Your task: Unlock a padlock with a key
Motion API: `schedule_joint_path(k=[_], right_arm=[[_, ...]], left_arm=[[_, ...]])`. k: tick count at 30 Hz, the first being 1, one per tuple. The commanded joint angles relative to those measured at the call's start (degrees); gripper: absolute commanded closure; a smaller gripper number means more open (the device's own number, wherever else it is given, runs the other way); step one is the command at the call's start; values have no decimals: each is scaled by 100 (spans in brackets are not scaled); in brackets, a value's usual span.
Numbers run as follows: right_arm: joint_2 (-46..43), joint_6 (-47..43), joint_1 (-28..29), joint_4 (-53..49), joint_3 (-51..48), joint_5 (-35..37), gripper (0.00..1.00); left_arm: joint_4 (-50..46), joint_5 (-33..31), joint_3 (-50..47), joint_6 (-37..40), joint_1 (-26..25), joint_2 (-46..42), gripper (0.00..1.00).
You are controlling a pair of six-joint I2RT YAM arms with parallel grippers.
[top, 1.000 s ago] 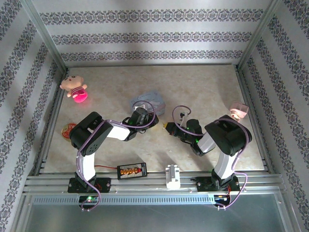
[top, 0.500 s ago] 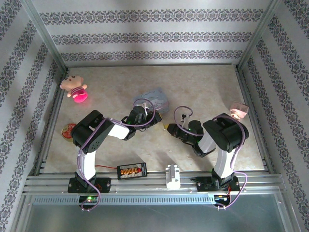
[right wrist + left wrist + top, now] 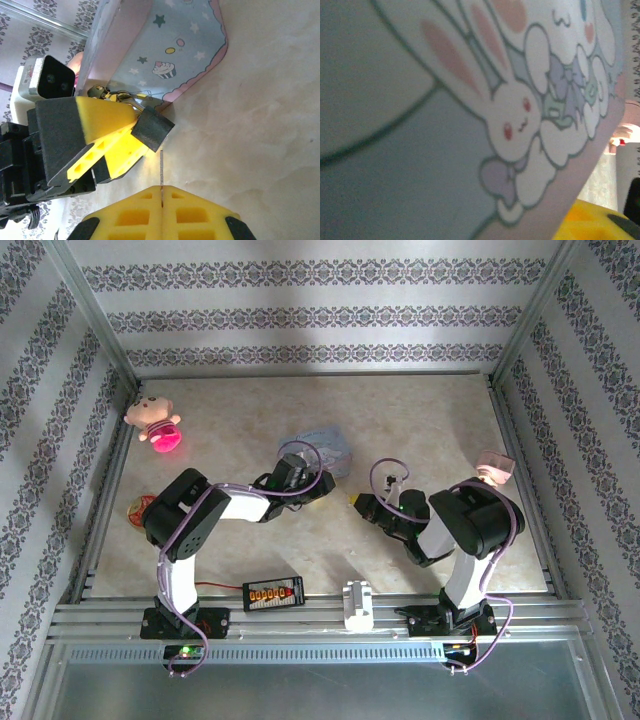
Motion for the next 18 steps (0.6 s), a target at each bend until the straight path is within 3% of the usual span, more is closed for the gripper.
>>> schedule_joint_path(k=[1, 2, 3, 8, 18], right_arm=[[-193, -89, -45, 167, -92, -83, 100], [-231, -98, -74, 150, -110, -95, 100], [-266, -107, -110, 141, -140, -120, 100], [-387, -128, -348, 83, -262, -294, 100], [-634, -254, -699, 52, -474, -604, 100]], left_arm=[[-1929, -1062, 260, 344, -201, -135, 38], [-2292, -1392, 411, 432, -303, -166, 29], [-2630, -1698, 558, 498, -417, -189, 26], [-3704, -2971, 1173, 466, -856, -96, 25], [-3977, -3783, 2038, 482, -1179, 605, 26]])
